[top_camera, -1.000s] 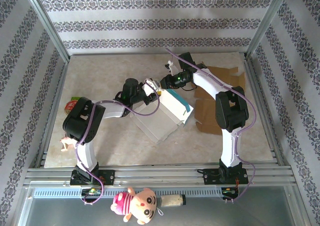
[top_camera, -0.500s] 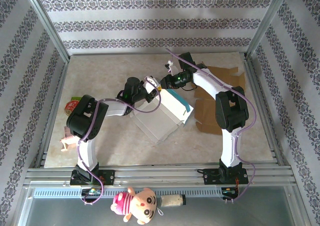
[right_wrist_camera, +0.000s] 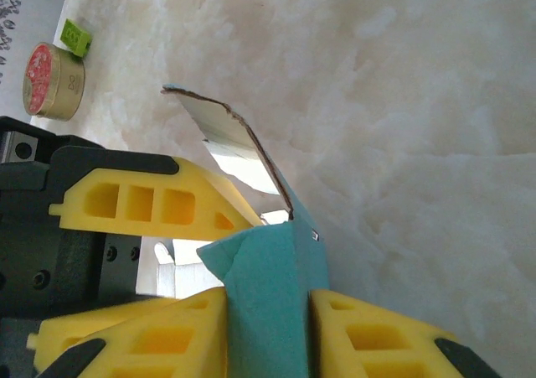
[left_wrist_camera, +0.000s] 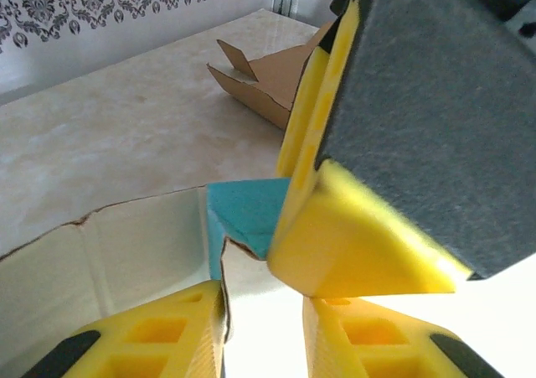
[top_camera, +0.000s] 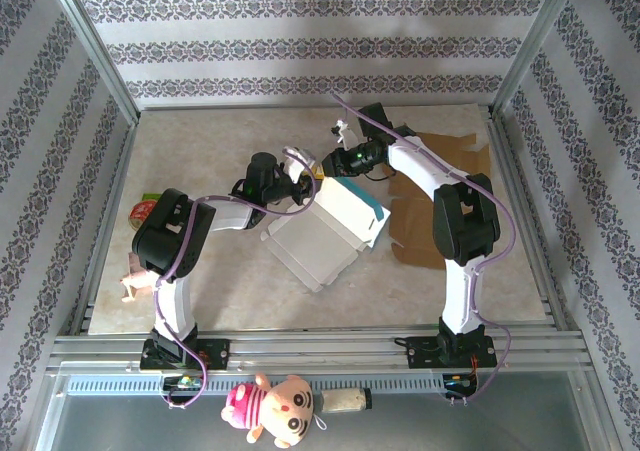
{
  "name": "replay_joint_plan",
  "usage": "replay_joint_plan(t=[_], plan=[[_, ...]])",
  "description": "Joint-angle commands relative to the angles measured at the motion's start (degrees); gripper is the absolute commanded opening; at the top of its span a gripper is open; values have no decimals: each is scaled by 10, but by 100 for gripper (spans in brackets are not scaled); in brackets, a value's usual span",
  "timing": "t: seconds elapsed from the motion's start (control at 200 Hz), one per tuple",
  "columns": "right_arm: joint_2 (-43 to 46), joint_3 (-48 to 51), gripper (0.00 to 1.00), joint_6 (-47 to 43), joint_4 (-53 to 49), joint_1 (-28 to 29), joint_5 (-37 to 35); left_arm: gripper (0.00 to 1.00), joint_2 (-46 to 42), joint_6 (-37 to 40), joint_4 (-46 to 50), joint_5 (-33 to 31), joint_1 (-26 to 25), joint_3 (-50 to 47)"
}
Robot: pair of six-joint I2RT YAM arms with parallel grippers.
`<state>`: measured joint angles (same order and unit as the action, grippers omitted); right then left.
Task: Fold the paper box
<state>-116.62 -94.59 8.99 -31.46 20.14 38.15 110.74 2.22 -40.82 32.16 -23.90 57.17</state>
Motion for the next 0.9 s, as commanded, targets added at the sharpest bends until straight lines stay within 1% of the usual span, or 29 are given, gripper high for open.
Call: replay_joint_plan(t=[0.0,0.03,0.09,0.16,0.215,0.325,0.445,0.51,0.59,0.685,0.894], plan=[[22,9,28,-5,22,3,-17,37,-34,1,1,-7,-6,-4],[23,10,28,-5,22,4,-17,38,-47,11,31,-41,-6,-5],[25,12,28,-6,22,4,-17,39,-73,28,124,-96,-6,5],[26,13,28,-7,22,4,-17,39,-94,14,199,-145,-6,12],[25,13,28,-8,23,4,-17,40,-108,-1,238,-149,-6,8],[23,10,28,-7,23,3,-15,42,-124,-44,304,-127,-7,0],[20,6,28,-5,22,3,-13,41,-104,-85,437,-150,-6,51],[18,5,28,-5,22,5,-12,39,-83,-95,487,-163,-6,84],[17,4,28,-4,22,6,-12,39,-60,-93,510,-162,-5,109],[18,3,28,-4,20,6,-11,39,-41,-94,505,-168,-5,124],[20,4,28,-4,21,6,-12,39,18,-105,515,-154,3,172]])
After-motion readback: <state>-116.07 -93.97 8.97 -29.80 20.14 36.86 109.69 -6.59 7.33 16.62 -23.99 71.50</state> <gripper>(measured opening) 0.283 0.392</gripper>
